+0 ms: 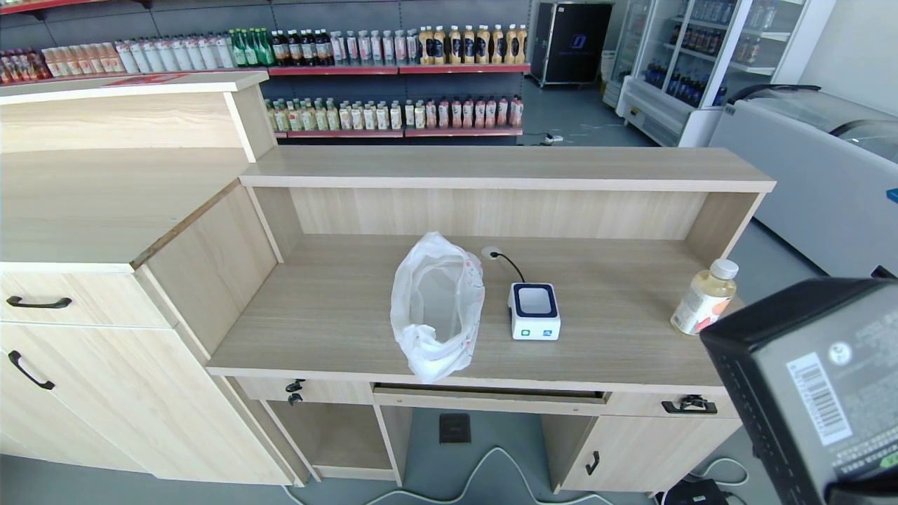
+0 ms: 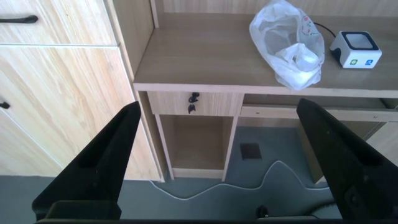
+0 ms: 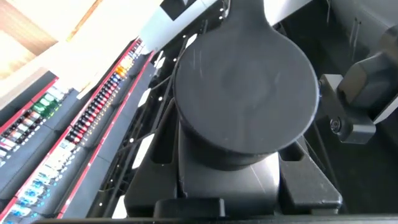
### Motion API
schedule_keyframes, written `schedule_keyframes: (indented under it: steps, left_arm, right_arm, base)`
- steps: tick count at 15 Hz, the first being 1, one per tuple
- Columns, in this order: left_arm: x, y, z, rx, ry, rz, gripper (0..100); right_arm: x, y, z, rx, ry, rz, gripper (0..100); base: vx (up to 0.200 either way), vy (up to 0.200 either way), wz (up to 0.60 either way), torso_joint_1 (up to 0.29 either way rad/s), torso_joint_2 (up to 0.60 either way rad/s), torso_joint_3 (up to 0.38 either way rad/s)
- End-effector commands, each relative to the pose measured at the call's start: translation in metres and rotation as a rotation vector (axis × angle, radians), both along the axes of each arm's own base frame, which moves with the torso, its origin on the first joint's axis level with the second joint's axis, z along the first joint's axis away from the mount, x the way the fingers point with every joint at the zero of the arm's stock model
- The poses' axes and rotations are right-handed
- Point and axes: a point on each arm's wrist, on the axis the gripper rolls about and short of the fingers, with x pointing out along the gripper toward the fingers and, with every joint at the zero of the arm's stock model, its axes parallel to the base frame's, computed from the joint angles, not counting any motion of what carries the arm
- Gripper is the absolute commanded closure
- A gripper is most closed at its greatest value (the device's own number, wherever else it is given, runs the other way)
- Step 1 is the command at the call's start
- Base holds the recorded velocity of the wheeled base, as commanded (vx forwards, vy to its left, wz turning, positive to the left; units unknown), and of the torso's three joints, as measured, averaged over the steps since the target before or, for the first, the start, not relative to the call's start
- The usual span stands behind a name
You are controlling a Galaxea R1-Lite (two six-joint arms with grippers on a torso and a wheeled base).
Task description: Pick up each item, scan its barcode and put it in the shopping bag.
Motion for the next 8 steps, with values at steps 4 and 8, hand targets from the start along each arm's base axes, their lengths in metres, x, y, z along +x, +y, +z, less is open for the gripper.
schedule_keyframes:
  steps: [4,8]
  left_arm:
    - [0.0000,0.0000,0.0000,0.000,0.000,0.000,0]
    - [0.0000,0.0000,0.0000,0.000,0.000,0.000,0]
  right_arm:
    - [-0.0010,-0.0011,0.0010,0.007,0.017,-0.004,100]
    - [-0.0029,-0.0017,0.0014,0.010,0.011,0.001,100]
  base:
    - [0.000,0.000,0.00,0.000,0.00,0.000]
    - [0.000,0.000,0.00,0.000,0.00,0.000]
